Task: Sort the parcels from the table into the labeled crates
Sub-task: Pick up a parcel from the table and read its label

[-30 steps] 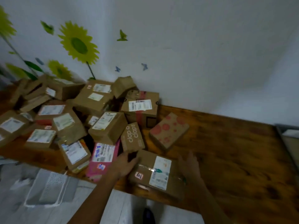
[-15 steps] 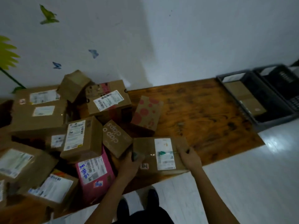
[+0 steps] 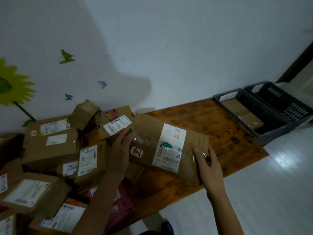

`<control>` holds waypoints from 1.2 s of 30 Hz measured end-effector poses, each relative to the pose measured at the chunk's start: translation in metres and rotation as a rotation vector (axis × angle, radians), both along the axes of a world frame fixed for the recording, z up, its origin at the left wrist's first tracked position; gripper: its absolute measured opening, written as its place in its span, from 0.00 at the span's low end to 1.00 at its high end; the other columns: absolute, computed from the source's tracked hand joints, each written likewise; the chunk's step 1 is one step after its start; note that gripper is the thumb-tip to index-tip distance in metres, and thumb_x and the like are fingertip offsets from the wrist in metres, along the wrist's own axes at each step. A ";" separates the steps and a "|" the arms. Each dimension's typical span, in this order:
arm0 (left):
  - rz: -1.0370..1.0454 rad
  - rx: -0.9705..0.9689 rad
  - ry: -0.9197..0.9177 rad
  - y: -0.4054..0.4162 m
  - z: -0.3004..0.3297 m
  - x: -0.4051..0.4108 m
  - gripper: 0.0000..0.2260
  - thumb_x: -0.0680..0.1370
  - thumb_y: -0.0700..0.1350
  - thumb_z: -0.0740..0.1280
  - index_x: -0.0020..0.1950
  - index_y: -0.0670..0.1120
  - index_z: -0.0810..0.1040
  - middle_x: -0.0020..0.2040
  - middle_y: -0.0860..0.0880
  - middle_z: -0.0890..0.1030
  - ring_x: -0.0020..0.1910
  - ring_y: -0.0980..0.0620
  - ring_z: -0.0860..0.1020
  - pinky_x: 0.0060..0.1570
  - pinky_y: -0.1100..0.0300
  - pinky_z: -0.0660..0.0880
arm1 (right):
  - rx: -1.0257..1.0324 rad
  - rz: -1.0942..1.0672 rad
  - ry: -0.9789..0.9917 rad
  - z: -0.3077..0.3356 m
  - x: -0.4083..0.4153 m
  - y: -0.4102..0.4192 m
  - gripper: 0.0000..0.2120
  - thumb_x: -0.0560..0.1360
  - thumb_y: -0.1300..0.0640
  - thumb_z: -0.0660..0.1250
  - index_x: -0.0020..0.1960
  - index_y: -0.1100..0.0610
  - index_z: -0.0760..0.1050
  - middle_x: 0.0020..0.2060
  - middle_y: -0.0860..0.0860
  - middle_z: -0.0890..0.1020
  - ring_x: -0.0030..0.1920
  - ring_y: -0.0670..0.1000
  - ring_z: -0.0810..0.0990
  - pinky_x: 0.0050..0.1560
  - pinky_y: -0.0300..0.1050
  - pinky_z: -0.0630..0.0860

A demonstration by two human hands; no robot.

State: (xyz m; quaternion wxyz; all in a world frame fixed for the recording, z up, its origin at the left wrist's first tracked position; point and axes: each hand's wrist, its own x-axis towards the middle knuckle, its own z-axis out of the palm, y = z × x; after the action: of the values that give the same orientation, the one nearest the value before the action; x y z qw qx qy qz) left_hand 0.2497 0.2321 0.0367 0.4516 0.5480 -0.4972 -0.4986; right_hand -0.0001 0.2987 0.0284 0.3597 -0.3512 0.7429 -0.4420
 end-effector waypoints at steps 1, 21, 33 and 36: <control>0.006 0.009 -0.006 0.001 0.004 0.002 0.20 0.82 0.54 0.62 0.72 0.48 0.73 0.73 0.47 0.72 0.71 0.47 0.71 0.70 0.52 0.69 | -0.032 -0.018 -0.072 0.001 0.004 0.002 0.37 0.68 0.23 0.64 0.73 0.35 0.65 0.68 0.47 0.76 0.62 0.54 0.79 0.61 0.60 0.79; 0.222 0.035 0.336 0.018 0.017 -0.054 0.40 0.73 0.57 0.74 0.79 0.59 0.55 0.67 0.49 0.74 0.59 0.49 0.79 0.49 0.52 0.83 | -0.223 -0.195 -0.799 -0.010 0.092 -0.009 0.44 0.57 0.31 0.76 0.71 0.39 0.69 0.65 0.51 0.80 0.63 0.59 0.80 0.64 0.68 0.76; 0.020 0.033 0.543 0.011 0.024 -0.033 0.38 0.70 0.48 0.77 0.77 0.57 0.64 0.65 0.46 0.79 0.60 0.45 0.81 0.56 0.43 0.80 | -0.265 0.053 -0.582 0.026 0.048 0.006 0.50 0.60 0.30 0.74 0.78 0.34 0.58 0.74 0.50 0.71 0.70 0.56 0.72 0.64 0.62 0.74; 0.007 0.007 0.547 0.020 0.032 -0.037 0.37 0.69 0.48 0.74 0.77 0.55 0.64 0.62 0.48 0.80 0.53 0.52 0.83 0.45 0.58 0.82 | -0.301 0.064 -0.547 0.031 0.053 0.009 0.57 0.50 0.25 0.78 0.76 0.39 0.64 0.70 0.51 0.76 0.69 0.57 0.75 0.68 0.68 0.71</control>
State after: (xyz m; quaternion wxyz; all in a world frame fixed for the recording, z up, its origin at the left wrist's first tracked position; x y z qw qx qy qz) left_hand 0.2125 0.2523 0.0684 0.5690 0.3962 -0.3528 -0.6283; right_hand 0.0527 0.3078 0.0596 0.5040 -0.2915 0.5335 -0.6135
